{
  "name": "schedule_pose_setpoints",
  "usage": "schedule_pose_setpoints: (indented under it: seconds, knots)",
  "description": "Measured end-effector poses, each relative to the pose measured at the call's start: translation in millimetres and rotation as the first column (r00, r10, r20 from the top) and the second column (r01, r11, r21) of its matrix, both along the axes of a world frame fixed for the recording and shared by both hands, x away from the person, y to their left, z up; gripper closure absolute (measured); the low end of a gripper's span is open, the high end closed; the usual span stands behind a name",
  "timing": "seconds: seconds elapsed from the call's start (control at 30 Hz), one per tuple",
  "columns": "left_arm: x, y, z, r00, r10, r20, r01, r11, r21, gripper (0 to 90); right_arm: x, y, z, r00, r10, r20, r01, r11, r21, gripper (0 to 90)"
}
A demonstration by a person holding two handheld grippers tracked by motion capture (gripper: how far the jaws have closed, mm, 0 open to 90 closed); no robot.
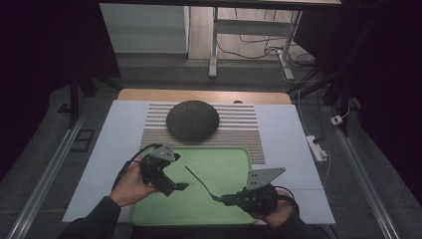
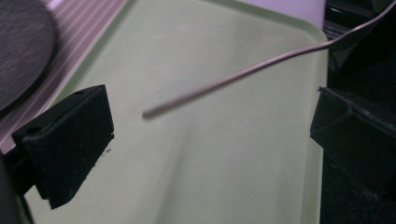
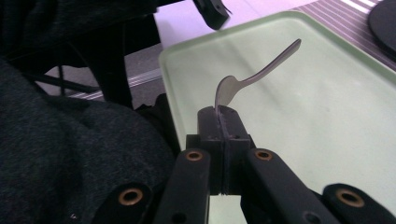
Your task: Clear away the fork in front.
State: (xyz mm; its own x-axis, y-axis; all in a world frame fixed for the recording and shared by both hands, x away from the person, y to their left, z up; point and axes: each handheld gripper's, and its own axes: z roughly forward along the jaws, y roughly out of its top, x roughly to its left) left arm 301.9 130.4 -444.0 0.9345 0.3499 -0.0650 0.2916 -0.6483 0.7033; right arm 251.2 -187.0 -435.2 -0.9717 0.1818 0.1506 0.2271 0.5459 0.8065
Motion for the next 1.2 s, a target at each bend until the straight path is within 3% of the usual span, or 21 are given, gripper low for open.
schedule_pose_setpoints:
  seconds: [0.17, 0.2, 0.3, 0.43, 0.47, 0.5, 0.53, 0.63, 0.77, 0.93, 1.03, 1.1, 1.13, 1.2]
  knots:
    - [6.3, -17.6, -5.2, 0.9944, -0.104, -0.020, 0.105, 0.9940, 0.032, 0.2, -1.8, 2.5, 0.4, 0.9985, 0.054, -0.006, -0.054, 0.999, -0.010, 90.0]
    - [7.3, -24.4, -7.1, 0.9887, -0.148, -0.026, 0.149, 0.9877, 0.048, 0.8, -1.7, 2.7, 0.6, 0.9980, 0.063, -0.006, -0.063, 0.998, -0.012, 90.0]
    - [6.6, -30.4, -8.8, 0.9839, -0.178, -0.011, 0.179, 0.9817, 0.066, 3.6, -1.3, 2.1, 1.2, 0.9964, 0.084, -0.002, -0.084, 0.996, -0.011, 90.0]
    - [4.2, -39.9, -12.7, 0.9608, -0.277, -0.008, 0.276, 0.9544, 0.114, 14.1, -0.7, 1.1, 3.0, 0.9947, 0.103, -0.001, -0.103, 0.995, -0.010, 90.0]
    - [3.8, -41.7, -14.0, 0.9534, -0.301, -0.022, 0.301, 0.9462, 0.118, 21.7, -0.1, 0.6, 3.3, 0.9935, 0.114, -0.003, -0.114, 0.993, -0.011, 90.0]
    - [3.7, -43.4, -15.2, 0.9449, -0.326, -0.026, 0.327, 0.9364, 0.128, 23.9, 0.2, 0.5, 3.3, 0.9930, 0.118, -0.004, -0.118, 0.993, -0.011, 90.0]
    - [3.5, -44.8, -16.1, 0.9421, -0.334, -0.025, 0.334, 0.9324, 0.137, 24.2, 0.4, 0.5, 3.1, 0.9926, 0.121, -0.007, -0.121, 0.993, -0.011, 90.0]
    - [3.1, -48.9, -19.1, 0.9251, -0.378, -0.033, 0.379, 0.9124, 0.156, 29.5, 1.1, 0.4, 2.7, 0.9913, 0.131, -0.013, -0.131, 0.991, -0.016, 90.0]
    - [2.6, -51.0, -19.4, 0.9072, -0.420, -0.028, 0.418, 0.8926, 0.168, 42.6, 3.0, 1.1, 0.9, 0.9861, 0.164, -0.031, -0.164, 0.986, -0.028, 90.0]
    - [1.4, -53.2, -19.1, 0.8778, -0.479, -0.020, 0.474, 0.8623, 0.177, 56.7, 3.8, 1.1, 0.7, 0.9826, 0.182, -0.037, -0.184, 0.982, -0.034, 90.0]
    - [0.6, -54.3, -19.8, 0.8657, -0.500, -0.016, 0.494, 0.8498, 0.182, 65.1, 3.7, 1.4, 0.5, 0.9815, 0.188, -0.037, -0.189, 0.981, -0.035, 90.0]
    - [-0.4, -55.1, -21.0, 0.8528, -0.522, -0.016, 0.515, 0.8357, 0.191, 68.7, 4.0, 1.6, 0.3, 0.9803, 0.194, -0.037, -0.195, 0.980, -0.036, 90.0]
    - [-0.4, -55.1, -21.0, 0.8528, -0.522, -0.016, 0.515, 0.8357, 0.191, 69.7, 4.1, 1.6, 0.1, 0.9799, 0.196, -0.038, -0.197, 0.980, -0.037, 90.0]
    - [-0.8, -55.6, -21.7, 0.8427, -0.538, -0.014, 0.530, 0.8243, 0.200, 71.3, 4.4, 1.7, -0.4, 0.9789, 0.199, -0.044, -0.201, 0.979, -0.038, 90.0]
